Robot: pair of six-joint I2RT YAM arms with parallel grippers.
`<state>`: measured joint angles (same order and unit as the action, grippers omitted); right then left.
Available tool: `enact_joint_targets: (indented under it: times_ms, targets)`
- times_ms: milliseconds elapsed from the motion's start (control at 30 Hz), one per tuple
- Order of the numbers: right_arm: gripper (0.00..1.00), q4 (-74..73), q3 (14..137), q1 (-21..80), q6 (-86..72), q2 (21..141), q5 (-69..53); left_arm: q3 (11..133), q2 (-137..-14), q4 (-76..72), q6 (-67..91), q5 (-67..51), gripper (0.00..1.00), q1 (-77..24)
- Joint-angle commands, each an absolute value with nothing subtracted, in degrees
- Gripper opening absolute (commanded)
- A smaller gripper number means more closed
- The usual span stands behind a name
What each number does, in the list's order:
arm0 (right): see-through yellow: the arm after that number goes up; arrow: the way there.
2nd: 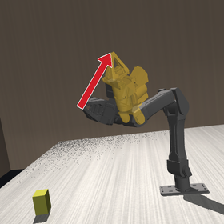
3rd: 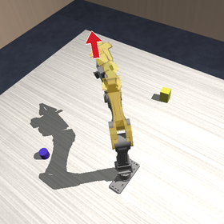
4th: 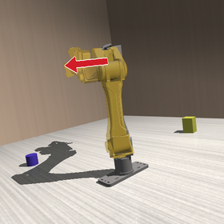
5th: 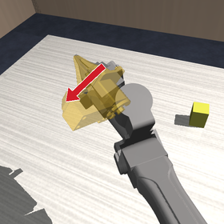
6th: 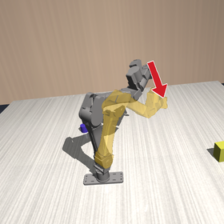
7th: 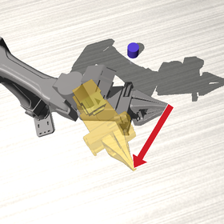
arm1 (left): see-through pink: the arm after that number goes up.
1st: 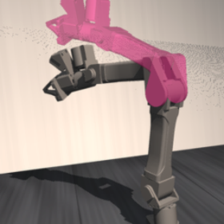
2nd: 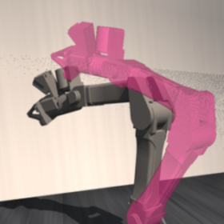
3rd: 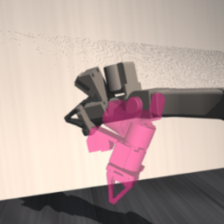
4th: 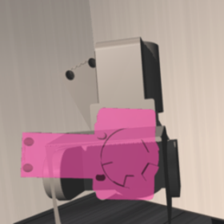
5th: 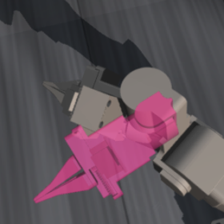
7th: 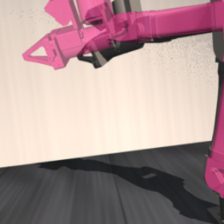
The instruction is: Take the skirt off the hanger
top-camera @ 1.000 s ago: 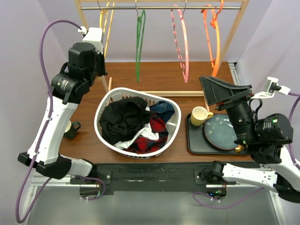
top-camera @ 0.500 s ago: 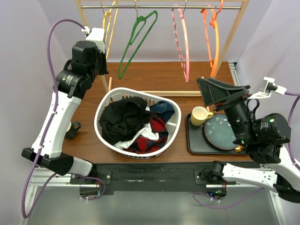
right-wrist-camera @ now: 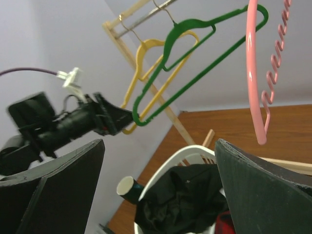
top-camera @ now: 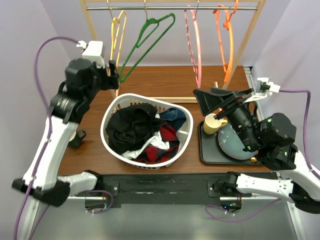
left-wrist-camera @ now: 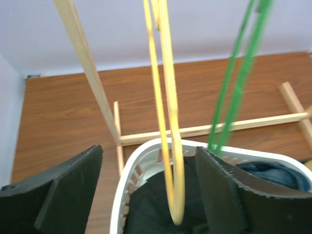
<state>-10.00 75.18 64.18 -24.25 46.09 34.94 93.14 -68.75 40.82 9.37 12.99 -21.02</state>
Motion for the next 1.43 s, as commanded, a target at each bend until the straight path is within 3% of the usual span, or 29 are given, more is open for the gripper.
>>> enact_joint_targets:
  times_ms: [0,267,500,667,1400]
  targets:
    - [0.99,-18.44,80.68,64.25,-22.06,48.33,35.24,84.83,-57.69,28.23,9.49,6.52,0.86,-20.74]
    - [0.99,-33.21,83.67,64.25,-23.46,52.91,32.61,72.35,-43.01,17.86,12.48,0.27,1.00,-20.74]
    - [0.99,-32.52,78.23,64.34,-25.05,49.49,27.78,61.28,-34.46,13.28,16.87,-13.25,1.00,-20.74]
    - [0.99,-32.69,76.12,64.34,-25.22,48.61,25.14,56.26,-29.37,11.08,19.33,-15.29,1.00,-20.74]
    - [0.99,-31.29,72.16,64.25,-22.50,44.56,25.14,51.94,-28.83,8.17,20.04,-20.74,1.00,-20.74]
